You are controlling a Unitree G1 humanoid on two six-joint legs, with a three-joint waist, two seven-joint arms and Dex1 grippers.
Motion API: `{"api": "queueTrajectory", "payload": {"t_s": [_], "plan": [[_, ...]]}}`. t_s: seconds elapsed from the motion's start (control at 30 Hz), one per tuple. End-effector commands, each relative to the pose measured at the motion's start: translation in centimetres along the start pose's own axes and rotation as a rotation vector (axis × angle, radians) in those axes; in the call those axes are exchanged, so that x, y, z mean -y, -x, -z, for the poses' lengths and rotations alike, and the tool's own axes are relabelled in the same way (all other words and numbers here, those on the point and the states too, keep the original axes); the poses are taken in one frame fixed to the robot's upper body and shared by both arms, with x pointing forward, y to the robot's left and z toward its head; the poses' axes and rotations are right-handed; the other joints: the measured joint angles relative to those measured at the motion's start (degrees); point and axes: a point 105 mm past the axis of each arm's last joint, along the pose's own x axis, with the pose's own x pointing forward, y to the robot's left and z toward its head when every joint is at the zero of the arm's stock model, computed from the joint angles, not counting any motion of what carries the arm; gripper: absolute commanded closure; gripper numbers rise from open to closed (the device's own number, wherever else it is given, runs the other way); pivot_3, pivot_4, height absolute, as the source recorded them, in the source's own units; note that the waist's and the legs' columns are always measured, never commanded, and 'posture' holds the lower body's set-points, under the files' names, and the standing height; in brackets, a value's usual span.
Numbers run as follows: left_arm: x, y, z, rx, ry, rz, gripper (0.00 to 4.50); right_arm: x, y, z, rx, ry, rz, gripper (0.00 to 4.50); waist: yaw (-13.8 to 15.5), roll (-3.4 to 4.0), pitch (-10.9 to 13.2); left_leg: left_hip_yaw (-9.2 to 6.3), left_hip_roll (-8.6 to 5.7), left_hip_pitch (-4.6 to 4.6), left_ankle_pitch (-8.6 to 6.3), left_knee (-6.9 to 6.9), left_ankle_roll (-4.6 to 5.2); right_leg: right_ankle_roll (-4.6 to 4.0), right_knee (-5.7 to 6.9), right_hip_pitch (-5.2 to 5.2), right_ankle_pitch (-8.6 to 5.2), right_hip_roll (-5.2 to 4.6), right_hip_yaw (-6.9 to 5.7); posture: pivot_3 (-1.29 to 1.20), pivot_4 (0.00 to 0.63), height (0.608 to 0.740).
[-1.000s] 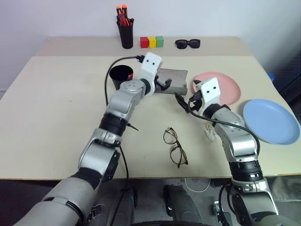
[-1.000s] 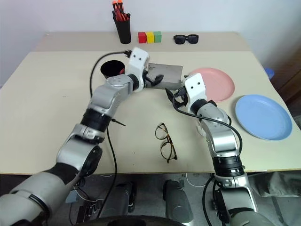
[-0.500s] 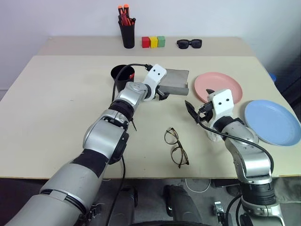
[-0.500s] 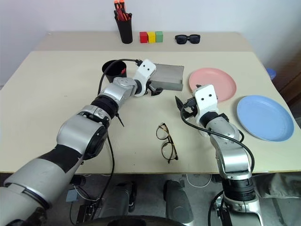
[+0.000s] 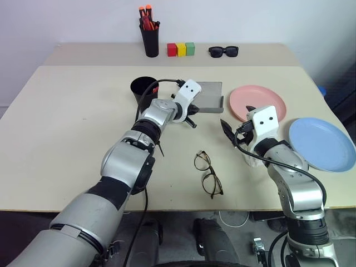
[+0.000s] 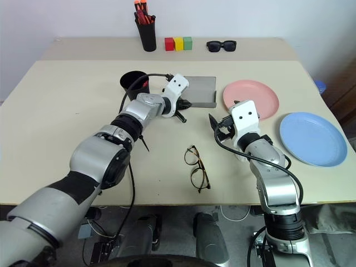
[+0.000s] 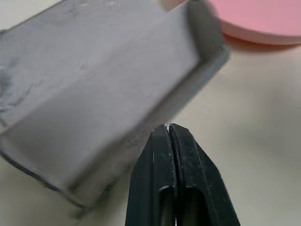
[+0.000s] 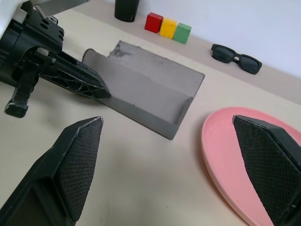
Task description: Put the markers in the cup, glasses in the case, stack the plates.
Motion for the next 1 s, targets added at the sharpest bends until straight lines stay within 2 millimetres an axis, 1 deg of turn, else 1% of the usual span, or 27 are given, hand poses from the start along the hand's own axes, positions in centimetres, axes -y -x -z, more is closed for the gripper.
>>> {"api": "queueTrajectory", "payload": {"t_s": [0.03,0.2,0.37,0.4,0.47,0.5,0.63,0.77,0.9,1.0], "plan": [[0.5,0.1,-0.8,0.047,0.003,0.057,4.46,0.3,0.0,-1.3,0.046,0.027,0.0,0.0,-0.06,0.0,0.0,0.0,0.0,0.01,0.0,0.0,0.0,0.0,0.0,0.0,0.0,0.0,0.0,0.0,0.15,0.74],[1.6,0.3,-1.5,0.09,0.026,0.157,4.46,0.0,-0.3,-1.3,0.047,0.025,-0.016,0.0,0.0,0.0,0.0,0.0,0.0,0.01,0.0,0.0,0.0,0.0,0.01,0.0,0.0,0.0,0.0,0.0,0.15,0.74],[0.9,0.6,-1.7,0.104,0.047,0.119,4.46,-0.3,-0.6,-1.3,0.048,0.023,-0.027,0.0,0.03,0.0,0.0,0.0,0.0,0.01,0.0,0.01,0.0,0.0,0.02,0.0,0.0,0.0,0.0,0.0,0.15,0.74],[0.7,0.6,-1.7,0.104,0.05,0.107,3.93,-0.3,-0.6,-1.3,0.048,0.023,-0.028,0.0,0.03,0.0,0.0,0.0,0.0,0.01,0.0,0.01,0.0,0.0,0.02,0.0,0.0,0.0,0.0,0.0,0.15,0.74],[0.2,0.7,-1.6,0.106,0.061,0.075,3.2,-0.3,-0.6,-1.3,0.048,0.023,-0.029,0.0,0.03,0.0,0.0,0.0,0.0,0.01,0.0,0.01,0.0,0.0,0.02,0.0,0.0,0.0,0.0,0.0,0.15,0.74],[-0.1,0.7,-1.5,0.105,0.06,0.051,2.6,-0.3,-0.7,-1.3,0.048,0.023,-0.029,0.0,0.03,0.0,0.0,0.0,0.0,0.01,0.0,0.01,0.0,0.0,0.03,0.0,0.0,0.0,0.0,0.0,0.15,0.74],[-1.3,0.7,-1.5,0.101,0.054,-0.051,0.61,-0.3,-0.7,-1.3,0.05,0.024,-0.03,0.0,0.01,0.0,0.0,-0.01,0.0,0.01,0.0,0.01,0.0,0.0,0.04,0.0,0.0,0.0,0.0,0.0,0.15,0.74],[-1.7,0.5,-1.2,0.081,0.038,-0.113,0.61,-0.5,-0.5,-1.3,0.045,0.022,-0.032,0.0,0.05,0.0,0.0,-0.01,0.0,0.01,0.0,0.02,0.0,0.0,0.05,0.0,0.01,-0.01,0.0,0.0,0.15,0.74],[-1.5,0.4,-0.9,0.054,-0.031,-0.115,0.61,-1.1,0.1,-0.7,0.003,-0.021,-0.071,0.0,0.07,0.0,0.0,-0.01,0.0,0.01,0.0,0.02,0.0,0.0,0.05,0.0,0.01,0.0,0.0,0.0,0.15,0.74],[-1.2,0.3,-1.6,0.078,-0.065,-0.094,0.61,-1.6,1.0,-0.5,-0.012,-0.029,-0.115,0.0,0.16,0.0,0.0,-0.01,0.0,0.01,0.0,0.01,0.0,0.0,0.05,0.0,0.01,0.0,0.0,0.0,0.15,0.74]]}}
